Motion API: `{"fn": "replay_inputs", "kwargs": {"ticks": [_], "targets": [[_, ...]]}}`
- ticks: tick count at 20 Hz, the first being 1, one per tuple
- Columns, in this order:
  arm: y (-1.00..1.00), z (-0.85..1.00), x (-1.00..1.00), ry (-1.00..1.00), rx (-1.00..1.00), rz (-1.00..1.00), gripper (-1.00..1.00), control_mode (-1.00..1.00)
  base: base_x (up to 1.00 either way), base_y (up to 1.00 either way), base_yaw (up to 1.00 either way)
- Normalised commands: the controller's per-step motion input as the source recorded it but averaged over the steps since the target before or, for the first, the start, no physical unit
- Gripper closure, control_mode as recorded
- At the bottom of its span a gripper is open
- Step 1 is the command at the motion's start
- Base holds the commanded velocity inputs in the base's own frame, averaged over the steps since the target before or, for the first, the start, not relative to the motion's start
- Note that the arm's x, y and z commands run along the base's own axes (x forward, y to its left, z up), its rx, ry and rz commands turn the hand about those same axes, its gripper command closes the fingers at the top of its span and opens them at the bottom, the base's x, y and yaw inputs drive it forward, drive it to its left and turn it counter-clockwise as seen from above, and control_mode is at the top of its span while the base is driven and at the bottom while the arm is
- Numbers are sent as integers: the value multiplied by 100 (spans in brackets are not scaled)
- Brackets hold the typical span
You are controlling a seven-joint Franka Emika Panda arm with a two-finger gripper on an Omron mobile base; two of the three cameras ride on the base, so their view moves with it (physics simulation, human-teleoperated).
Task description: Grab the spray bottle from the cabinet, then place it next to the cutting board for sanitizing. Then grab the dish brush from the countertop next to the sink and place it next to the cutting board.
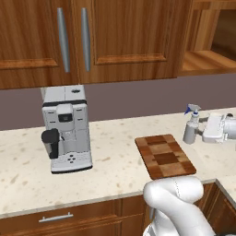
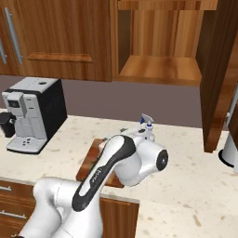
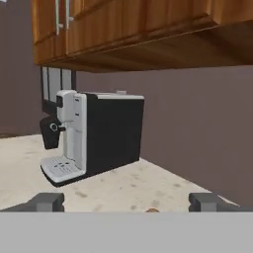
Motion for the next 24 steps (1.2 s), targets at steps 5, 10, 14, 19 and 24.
{"fn": "replay_inputs", "kwargs": {"ticks": [5, 10, 14, 19, 24], "targets": [[9, 100, -24, 38, -8, -36, -100, -100, 0, 0, 0], [23, 71, -28, 50, -5, -34, -100, -100, 0, 0, 0], [35, 28, -9, 38, -14, -37, -100, -100, 0, 0, 0], [16, 2, -3, 9, -8, -23, -100, -100, 0, 0, 0], [5, -8, -38, -1, -1, -8, -100, -100, 0, 0, 0]]}}
